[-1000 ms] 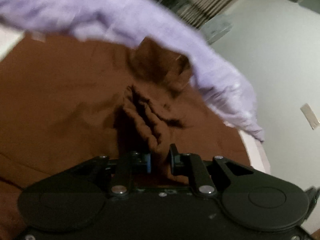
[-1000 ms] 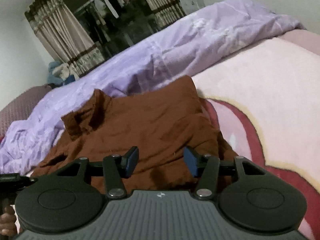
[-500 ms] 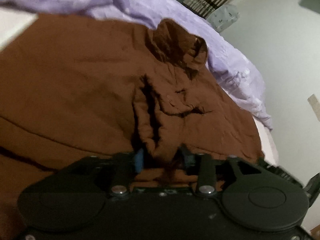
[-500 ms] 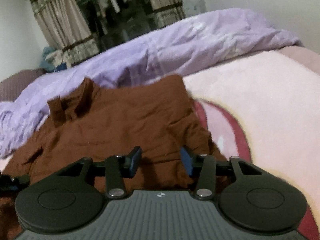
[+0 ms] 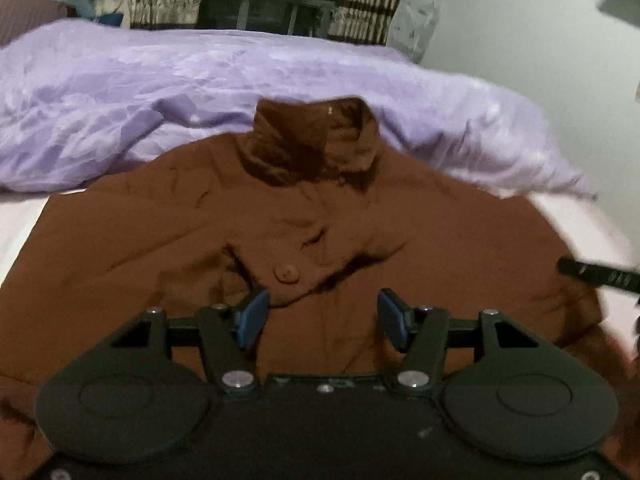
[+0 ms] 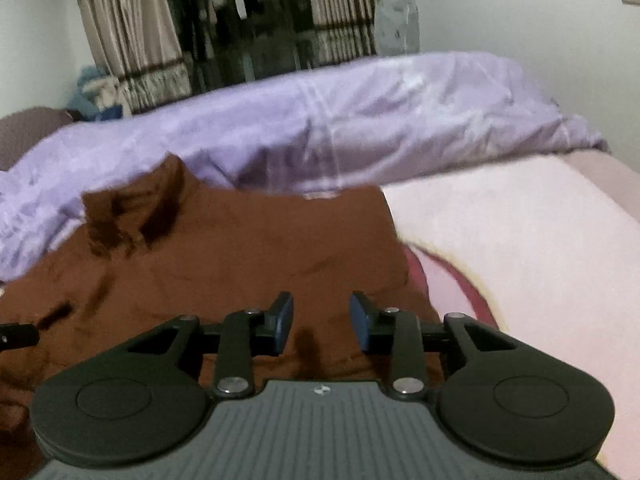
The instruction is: Fold large clothes
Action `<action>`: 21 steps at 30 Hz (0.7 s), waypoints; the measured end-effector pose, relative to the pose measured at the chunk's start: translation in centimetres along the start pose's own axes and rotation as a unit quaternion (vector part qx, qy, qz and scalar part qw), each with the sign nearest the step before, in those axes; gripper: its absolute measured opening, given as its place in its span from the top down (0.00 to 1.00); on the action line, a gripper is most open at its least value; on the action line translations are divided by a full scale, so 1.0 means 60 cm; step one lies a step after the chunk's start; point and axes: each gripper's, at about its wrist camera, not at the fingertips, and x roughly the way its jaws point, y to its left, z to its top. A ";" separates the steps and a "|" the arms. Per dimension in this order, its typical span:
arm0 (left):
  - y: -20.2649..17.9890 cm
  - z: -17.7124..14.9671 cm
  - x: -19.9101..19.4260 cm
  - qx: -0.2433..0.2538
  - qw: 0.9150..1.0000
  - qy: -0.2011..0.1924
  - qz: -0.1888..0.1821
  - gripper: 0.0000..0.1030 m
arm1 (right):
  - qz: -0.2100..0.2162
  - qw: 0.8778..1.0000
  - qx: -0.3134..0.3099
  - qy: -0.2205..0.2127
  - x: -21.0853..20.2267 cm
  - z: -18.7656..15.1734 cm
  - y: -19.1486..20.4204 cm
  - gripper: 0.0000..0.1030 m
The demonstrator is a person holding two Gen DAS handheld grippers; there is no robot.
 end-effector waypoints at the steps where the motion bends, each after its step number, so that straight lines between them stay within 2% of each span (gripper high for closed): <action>1: 0.002 -0.007 0.012 0.002 1.000 0.008 0.002 0.44 | -0.005 1.000 0.003 0.006 0.007 -0.004 -0.004 0.63; 2: 0.008 -0.014 0.018 -0.002 1.000 0.014 0.003 0.43 | -0.007 1.000 0.011 0.016 0.017 -0.008 -0.012 0.64; 4: 0.019 -0.023 0.028 -0.011 1.000 0.010 -0.001 0.40 | -0.003 0.999 0.029 0.027 0.030 -0.018 -0.026 0.77; 6: 0.027 -0.025 0.028 -0.021 1.000 0.004 -0.004 0.39 | -0.001 0.999 0.036 0.018 0.033 -0.032 -0.037 0.79; 10: 0.021 -0.024 0.022 -0.011 1.000 0.009 0.002 0.39 | 0.006 0.999 0.034 0.006 0.025 -0.041 -0.038 0.79; 12: 0.017 -0.017 0.008 -0.011 1.000 0.008 0.004 0.42 | 0.006 1.000 0.027 0.008 0.016 -0.034 -0.036 0.79; 18: -0.003 -0.019 -0.071 0.014 0.999 -0.034 0.011 0.41 | -0.001 0.999 -0.022 -0.033 -0.070 -0.032 -0.020 0.73; 21: -0.024 -0.024 -0.087 0.036 0.998 -0.046 0.005 0.40 | 0.008 0.999 -0.038 -0.033 -0.087 -0.034 -0.013 0.73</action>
